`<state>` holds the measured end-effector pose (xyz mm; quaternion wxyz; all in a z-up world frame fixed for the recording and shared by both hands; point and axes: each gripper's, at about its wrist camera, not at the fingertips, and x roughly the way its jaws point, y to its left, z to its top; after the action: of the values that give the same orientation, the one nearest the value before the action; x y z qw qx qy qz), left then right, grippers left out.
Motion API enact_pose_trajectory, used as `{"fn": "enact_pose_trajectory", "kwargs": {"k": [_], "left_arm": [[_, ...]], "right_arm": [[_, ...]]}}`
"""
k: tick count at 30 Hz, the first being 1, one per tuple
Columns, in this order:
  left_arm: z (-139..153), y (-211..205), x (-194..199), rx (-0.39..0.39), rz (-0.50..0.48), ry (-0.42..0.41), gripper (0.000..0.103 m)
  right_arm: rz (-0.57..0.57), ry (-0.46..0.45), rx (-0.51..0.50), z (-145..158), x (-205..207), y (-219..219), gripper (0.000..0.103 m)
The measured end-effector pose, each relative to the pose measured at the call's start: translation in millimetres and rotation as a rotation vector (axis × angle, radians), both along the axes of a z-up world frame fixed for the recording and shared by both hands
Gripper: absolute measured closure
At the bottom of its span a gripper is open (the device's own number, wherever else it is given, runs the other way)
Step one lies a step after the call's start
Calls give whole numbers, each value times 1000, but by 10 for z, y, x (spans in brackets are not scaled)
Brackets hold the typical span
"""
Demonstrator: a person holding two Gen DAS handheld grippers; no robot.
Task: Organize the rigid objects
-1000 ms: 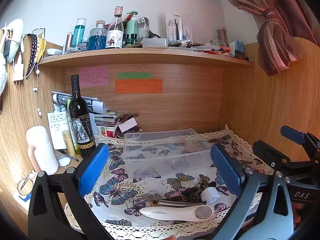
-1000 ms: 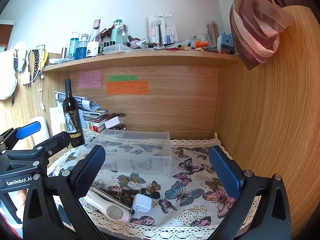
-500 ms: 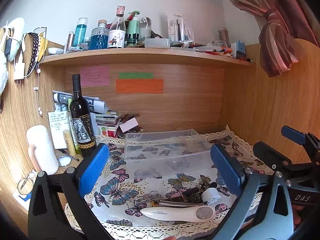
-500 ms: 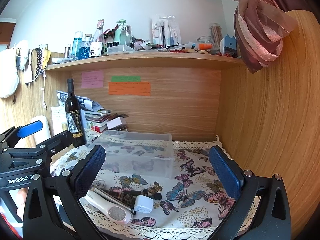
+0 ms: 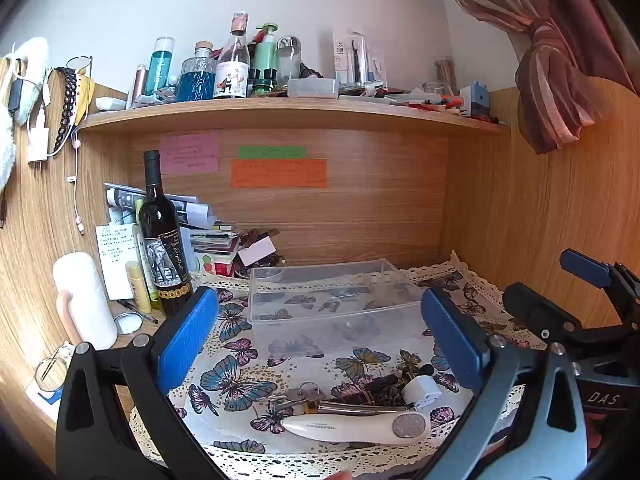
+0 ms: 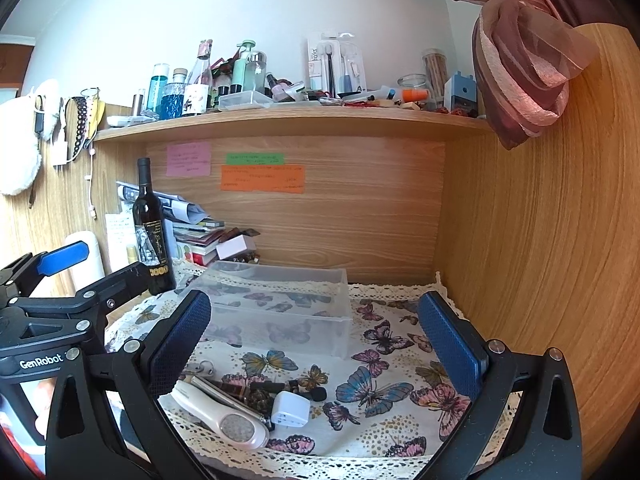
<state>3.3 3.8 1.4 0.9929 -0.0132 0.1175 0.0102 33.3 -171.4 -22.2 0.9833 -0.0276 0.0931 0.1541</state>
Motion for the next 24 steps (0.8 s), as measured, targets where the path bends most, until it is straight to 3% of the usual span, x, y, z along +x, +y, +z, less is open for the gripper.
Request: {"fn": "enact_pose_trajectory", "kwargs": {"k": [8, 11, 18, 24], "left_arm": [[-53, 38, 80, -34, -27, 43, 0], [-105, 52, 136, -37, -33, 75, 12], [-327, 124, 324, -64, -59, 199, 26], [-642, 130, 481, -96, -76, 324, 26]], "right_arm": [[17, 12, 10, -20, 45, 0, 0], [31, 43, 15, -66, 111, -15, 1], [54, 165, 12, -276, 346, -31, 29], [66, 276, -10, -536, 476, -41, 39]]}}
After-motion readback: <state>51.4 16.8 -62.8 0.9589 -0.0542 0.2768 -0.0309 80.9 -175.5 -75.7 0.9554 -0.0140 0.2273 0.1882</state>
